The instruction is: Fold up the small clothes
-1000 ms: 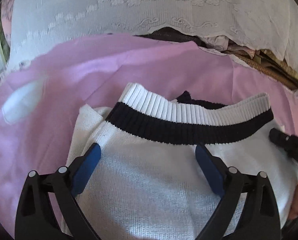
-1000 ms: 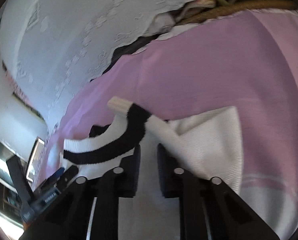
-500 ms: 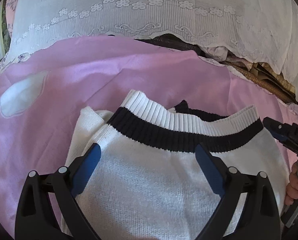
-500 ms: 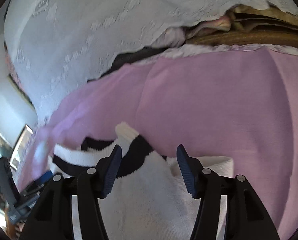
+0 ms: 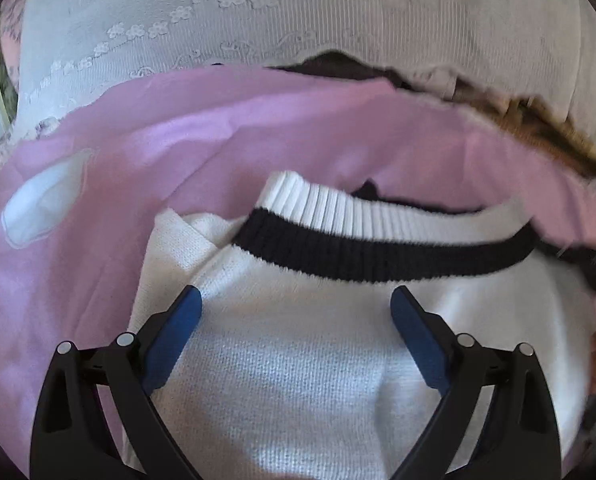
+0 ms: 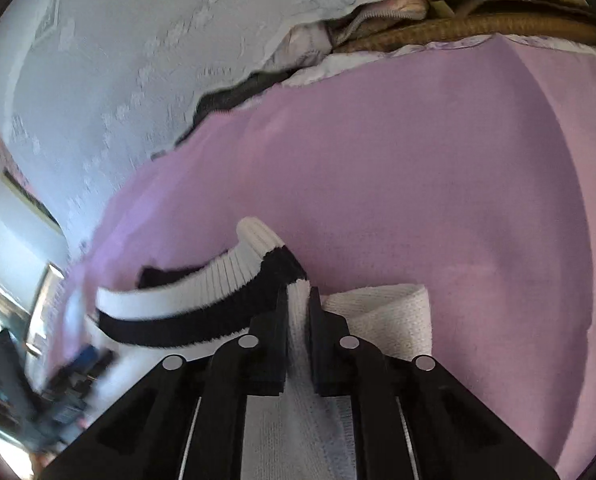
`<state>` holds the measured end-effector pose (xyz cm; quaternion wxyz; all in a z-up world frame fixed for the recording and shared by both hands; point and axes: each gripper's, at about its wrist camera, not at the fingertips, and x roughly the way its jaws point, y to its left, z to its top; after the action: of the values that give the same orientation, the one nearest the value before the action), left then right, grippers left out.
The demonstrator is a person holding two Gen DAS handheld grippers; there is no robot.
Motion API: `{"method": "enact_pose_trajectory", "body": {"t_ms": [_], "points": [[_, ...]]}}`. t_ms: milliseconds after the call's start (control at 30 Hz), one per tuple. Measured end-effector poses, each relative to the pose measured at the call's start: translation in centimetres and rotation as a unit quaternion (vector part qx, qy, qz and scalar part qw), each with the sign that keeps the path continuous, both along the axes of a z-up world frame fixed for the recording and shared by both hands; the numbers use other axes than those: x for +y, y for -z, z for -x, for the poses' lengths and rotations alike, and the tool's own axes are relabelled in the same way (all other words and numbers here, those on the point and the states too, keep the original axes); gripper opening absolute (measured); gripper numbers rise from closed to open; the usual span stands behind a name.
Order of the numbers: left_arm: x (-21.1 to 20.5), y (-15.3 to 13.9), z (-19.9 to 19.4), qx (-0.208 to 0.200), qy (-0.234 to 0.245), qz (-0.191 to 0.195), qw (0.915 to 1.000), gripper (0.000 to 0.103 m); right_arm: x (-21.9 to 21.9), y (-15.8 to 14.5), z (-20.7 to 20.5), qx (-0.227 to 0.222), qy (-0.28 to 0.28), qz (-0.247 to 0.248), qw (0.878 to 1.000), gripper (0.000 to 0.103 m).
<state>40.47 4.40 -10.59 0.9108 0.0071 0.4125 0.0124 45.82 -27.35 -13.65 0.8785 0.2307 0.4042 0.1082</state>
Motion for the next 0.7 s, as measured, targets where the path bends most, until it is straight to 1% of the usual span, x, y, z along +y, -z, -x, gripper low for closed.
{"method": "enact_pose_trajectory", "body": {"t_ms": [33,67,100,133,167,233,267,300,367,400,433,467,500,567,667,700], "points": [[-0.3,-0.2,0.2,-0.007,0.002,-0.008,0.9999,0.093,0.1,-0.6,0.5,-0.015,0.009,0.009,1.0,0.012],[-0.4,-0.6,0.6,-0.015,0.004,-0.009,0.9998,0.093,0.5,-1.2,0.9,-0.028,0.015,0.024,0.999,0.012],[-0.3,-1.0,1.0,-0.024,0.007,-0.001,0.9997,0.093,1.0,-1.9,1.5,-0.045,0.019,0.043,0.998,0.012],[-0.3,-1.5,1.3,-0.031,0.01,0.007,0.9995,0.093,1.9,-2.9,2.3,-0.068,0.012,0.059,0.996,0.012],[-0.3,-2.1,1.7,-0.041,0.019,0.022,0.9988,0.093,2.6,-3.5,2.7,-0.08,0.0,0.061,0.995,0.012],[-0.5,-3.3,2.4,-0.057,0.039,0.042,0.9967,0.093,4.7,-4.5,3.5,-0.098,-0.033,0.063,0.993,0.012],[-0.7,-3.6,2.6,-0.061,0.049,0.046,0.9958,0.093,5.7,-4.6,3.8,-0.103,-0.05,0.063,0.991,0.014],[-1.0,-3.6,2.6,-0.061,0.059,0.046,0.9954,0.093,7.0,-4.5,4.1,-0.1,-0.079,0.062,0.99,0.014],[-1.8,-2.7,2.3,-0.046,0.063,0.023,0.9967,0.093,8.6,-3.7,4.1,-0.086,-0.105,0.061,0.989,0.014],[-2.0,-1.9,1.9,-0.033,0.059,0.01,0.9976,0.093,9.2,-3.0,4.0,-0.076,-0.112,0.066,0.989,0.014],[-2.2,-0.6,1.2,-0.01,0.054,-0.003,0.9985,0.093,9.9,-1.8,3.7,-0.059,-0.119,0.082,0.988,0.014],[-2.4,0.3,0.6,0.009,0.051,-0.008,0.9986,0.094,10.3,-1.1,3.5,-0.048,-0.12,0.092,0.987,0.01],[-2.5,0.7,0.6,0.012,0.05,-0.01,0.9987,0.095,10.4,-0.3,3.3,-0.035,-0.12,0.096,0.987,0.01],[-2.9,0.4,0.8,0.004,0.049,-0.021,0.9986,0.095,10.2,0.0,3.3,-0.032,-0.121,0.084,0.989,0.01],[-2.7,0.2,1.0,-0.003,0.046,-0.015,0.9988,0.095,10.1,-0.2,3.9,-0.042,-0.114,0.081,0.989,0.009],[-2.5,0.2,1.1,-0.008,0.044,-0.012,0.999,0.095,9.8,-0.6,4.5,-0.053,-0.102,0.08,0.99,0.011]]}}
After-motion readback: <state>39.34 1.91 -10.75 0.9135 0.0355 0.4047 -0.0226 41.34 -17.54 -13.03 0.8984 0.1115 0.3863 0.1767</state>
